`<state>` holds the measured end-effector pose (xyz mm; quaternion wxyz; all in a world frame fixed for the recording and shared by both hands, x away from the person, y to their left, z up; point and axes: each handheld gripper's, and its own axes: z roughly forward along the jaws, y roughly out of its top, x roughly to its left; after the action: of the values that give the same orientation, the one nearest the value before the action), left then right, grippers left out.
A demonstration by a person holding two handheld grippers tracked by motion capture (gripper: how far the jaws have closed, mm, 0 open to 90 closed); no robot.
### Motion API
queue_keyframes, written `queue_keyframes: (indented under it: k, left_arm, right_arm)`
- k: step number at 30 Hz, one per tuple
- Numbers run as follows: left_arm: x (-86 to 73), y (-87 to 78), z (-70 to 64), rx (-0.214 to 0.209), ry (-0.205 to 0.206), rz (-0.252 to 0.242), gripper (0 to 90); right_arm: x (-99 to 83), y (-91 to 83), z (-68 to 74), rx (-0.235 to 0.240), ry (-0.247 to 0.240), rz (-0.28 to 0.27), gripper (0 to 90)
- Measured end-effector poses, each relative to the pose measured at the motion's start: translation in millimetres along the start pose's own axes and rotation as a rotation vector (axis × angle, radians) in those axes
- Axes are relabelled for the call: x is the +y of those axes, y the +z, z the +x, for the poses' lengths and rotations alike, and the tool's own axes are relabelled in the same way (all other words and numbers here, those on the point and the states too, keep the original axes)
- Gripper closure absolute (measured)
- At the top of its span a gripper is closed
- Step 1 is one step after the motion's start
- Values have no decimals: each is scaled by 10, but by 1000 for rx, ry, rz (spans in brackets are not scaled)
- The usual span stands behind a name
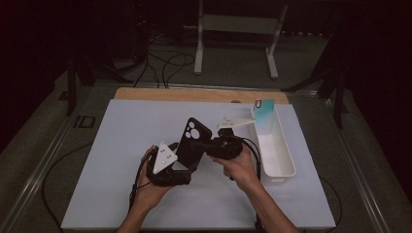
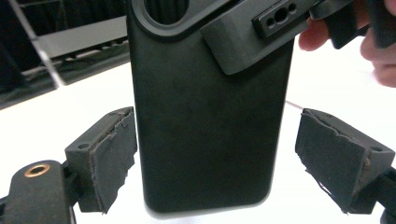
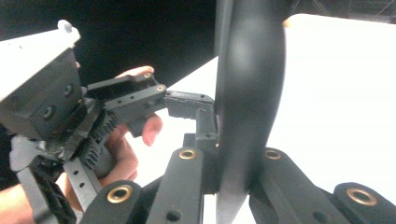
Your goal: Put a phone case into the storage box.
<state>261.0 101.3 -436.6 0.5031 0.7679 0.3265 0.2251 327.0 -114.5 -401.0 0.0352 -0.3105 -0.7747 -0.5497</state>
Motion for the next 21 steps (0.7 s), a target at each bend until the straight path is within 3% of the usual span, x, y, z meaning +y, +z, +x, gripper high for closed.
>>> queue_keyframes:
  k: [14,21]
  left_arm:
    - [-13,-24,198,-98,-106,37,40]
    - [-37,4,220,-164,-123,71,1]
  right_arm:
    - [-4,-81,3,-6,-45,-11,856]
    - [-26,-120,37,18,-77,-15,855]
